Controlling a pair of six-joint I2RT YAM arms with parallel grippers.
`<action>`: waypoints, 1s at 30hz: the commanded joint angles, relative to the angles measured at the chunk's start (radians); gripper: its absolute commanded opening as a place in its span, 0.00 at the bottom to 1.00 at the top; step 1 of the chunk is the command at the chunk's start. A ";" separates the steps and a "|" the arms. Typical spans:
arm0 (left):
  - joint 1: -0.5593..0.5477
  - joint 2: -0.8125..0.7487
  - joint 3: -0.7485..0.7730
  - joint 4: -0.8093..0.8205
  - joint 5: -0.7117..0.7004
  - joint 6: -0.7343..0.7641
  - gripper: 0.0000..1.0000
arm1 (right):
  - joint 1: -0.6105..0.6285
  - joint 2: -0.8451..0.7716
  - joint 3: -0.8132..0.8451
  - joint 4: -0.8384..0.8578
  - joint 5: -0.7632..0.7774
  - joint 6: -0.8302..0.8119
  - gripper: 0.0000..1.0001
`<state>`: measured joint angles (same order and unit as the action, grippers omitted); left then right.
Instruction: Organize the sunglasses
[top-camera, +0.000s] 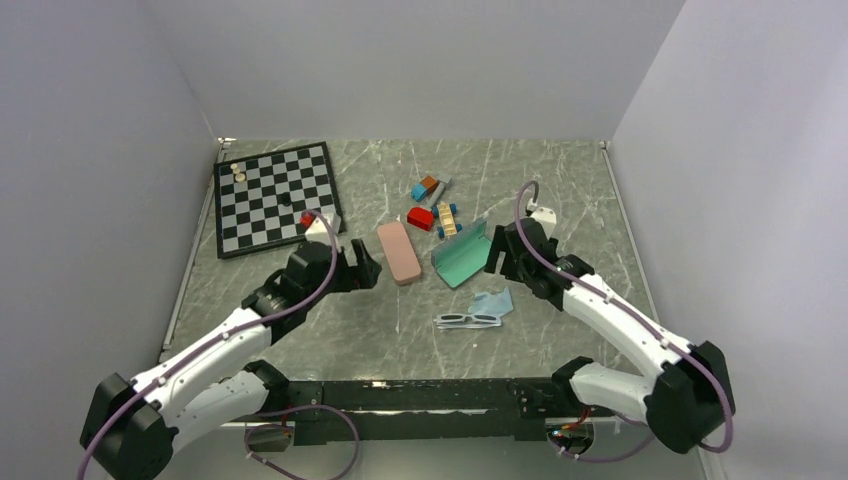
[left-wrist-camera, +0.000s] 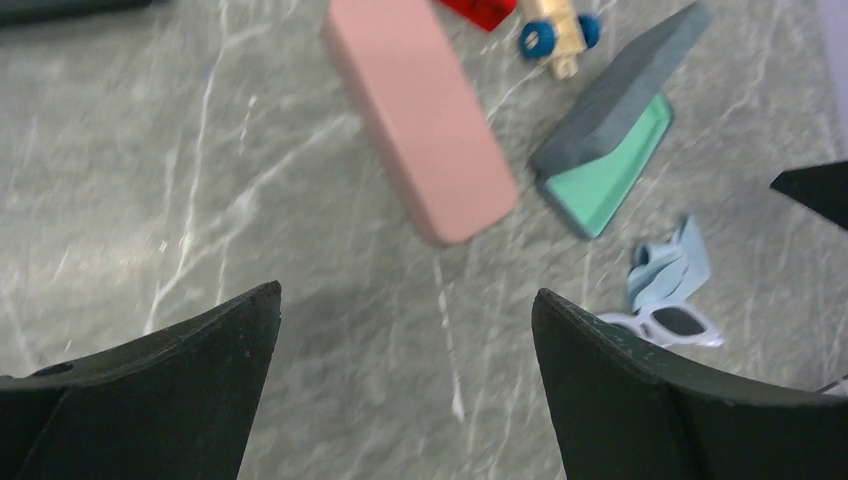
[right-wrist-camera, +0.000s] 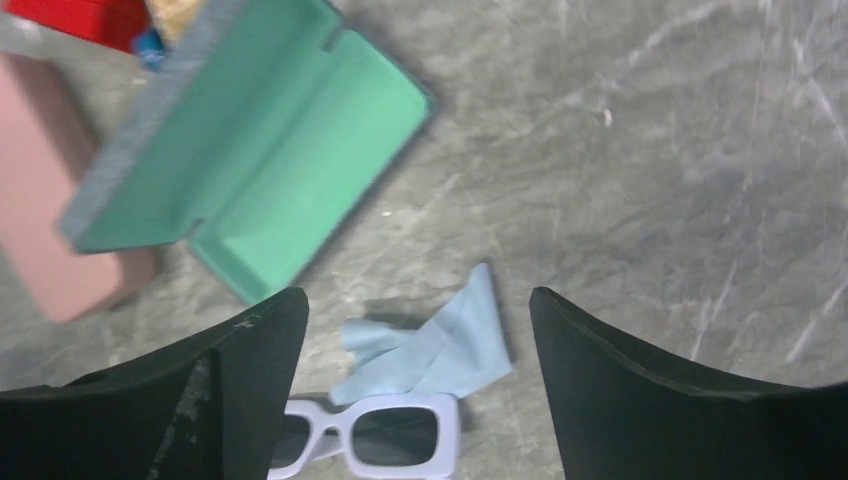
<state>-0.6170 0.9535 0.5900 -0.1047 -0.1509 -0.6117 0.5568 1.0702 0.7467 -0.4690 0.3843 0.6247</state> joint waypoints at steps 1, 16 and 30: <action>0.000 -0.128 -0.079 -0.049 0.001 -0.059 0.99 | -0.098 0.100 -0.034 0.013 -0.133 0.036 0.81; 0.005 -0.134 -0.097 -0.064 0.006 -0.040 0.99 | -0.126 0.377 -0.059 0.108 -0.150 0.035 0.38; 0.007 -0.140 -0.096 -0.003 0.066 -0.023 0.99 | -0.123 0.187 -0.031 0.068 -0.112 -0.047 0.00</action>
<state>-0.6144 0.8356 0.4816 -0.1661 -0.1238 -0.6472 0.4351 1.3655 0.6762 -0.3958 0.2569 0.6285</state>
